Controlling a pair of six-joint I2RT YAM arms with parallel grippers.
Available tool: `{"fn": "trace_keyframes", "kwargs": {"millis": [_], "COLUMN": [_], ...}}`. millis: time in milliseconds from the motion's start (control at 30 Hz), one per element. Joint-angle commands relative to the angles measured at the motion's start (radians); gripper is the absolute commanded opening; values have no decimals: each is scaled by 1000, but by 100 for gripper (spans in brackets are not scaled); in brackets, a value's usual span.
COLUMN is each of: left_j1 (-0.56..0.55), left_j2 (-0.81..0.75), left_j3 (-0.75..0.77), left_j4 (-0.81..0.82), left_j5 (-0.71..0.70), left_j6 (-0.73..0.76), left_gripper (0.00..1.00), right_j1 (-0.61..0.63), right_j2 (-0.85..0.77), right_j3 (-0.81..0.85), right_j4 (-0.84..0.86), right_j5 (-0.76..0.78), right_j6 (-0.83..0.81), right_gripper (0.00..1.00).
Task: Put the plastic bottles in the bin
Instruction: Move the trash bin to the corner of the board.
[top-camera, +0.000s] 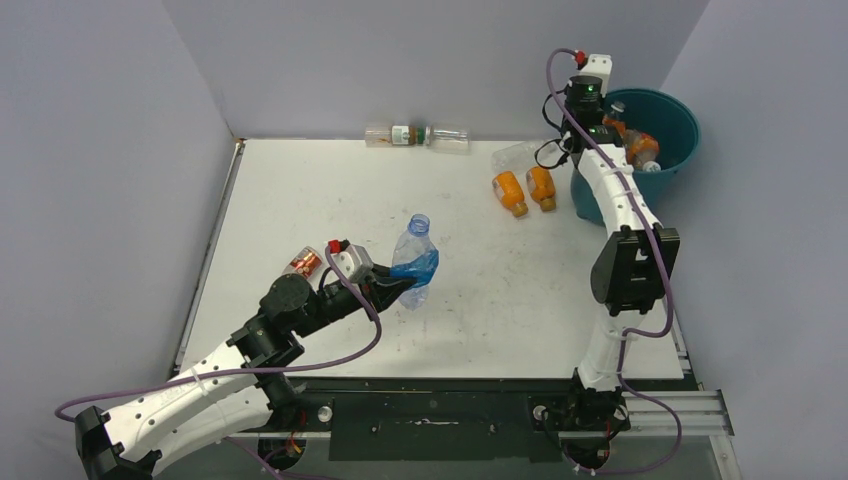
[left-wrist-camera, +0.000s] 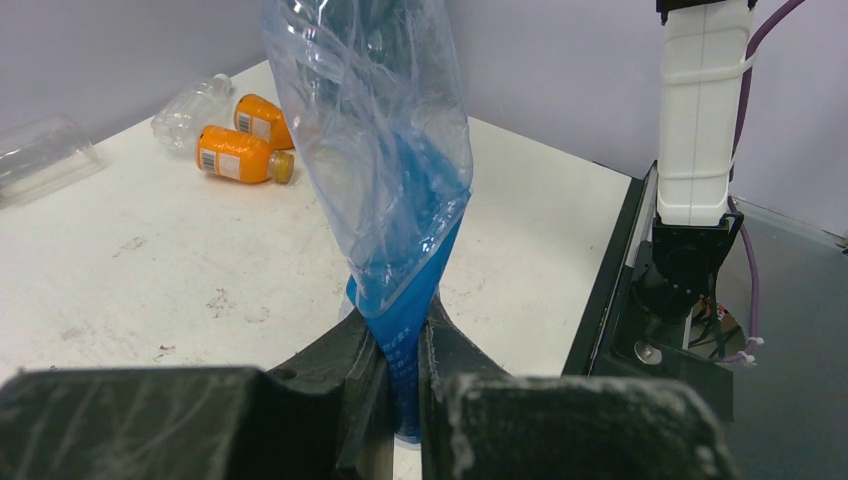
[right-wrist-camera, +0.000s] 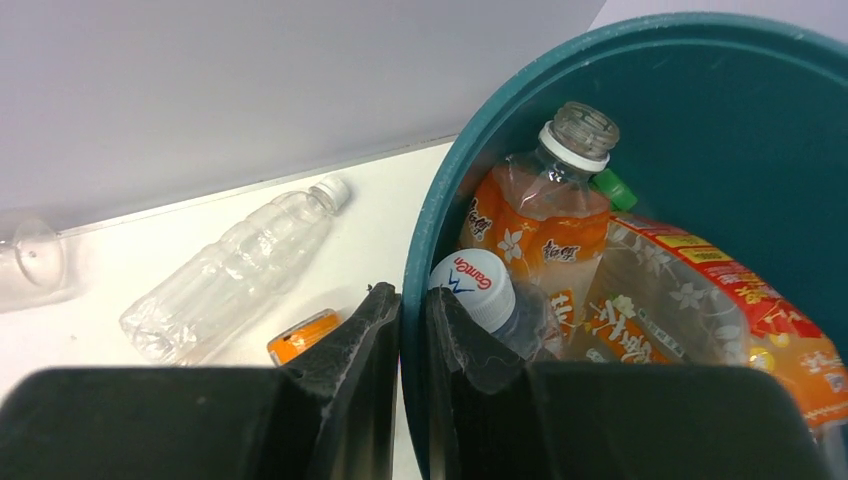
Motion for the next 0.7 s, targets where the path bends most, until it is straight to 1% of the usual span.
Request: {"fn": "trace_keyframes", "kwargs": {"millis": [0,200,433,667], "left_j1": [-3,-3,-3,-3], "left_j2": [-5,-10,-12,-17], "left_j3": [4,4,4,4], "left_j4": [61,59,58,58], "left_j5": [13,10,12,17], "left_j6": [10,15,16,16], "left_gripper": [0,0,0,0], "right_j1": [70,130,165,296], "right_j2": [-93,-121,-164,-193], "right_j3": [77,83,51,22], "right_j4": [34,47,46,21], "right_j5": [45,124,132,152], "right_j6": [13,-34,-48,-138], "right_gripper": [5,5,5,5]}}
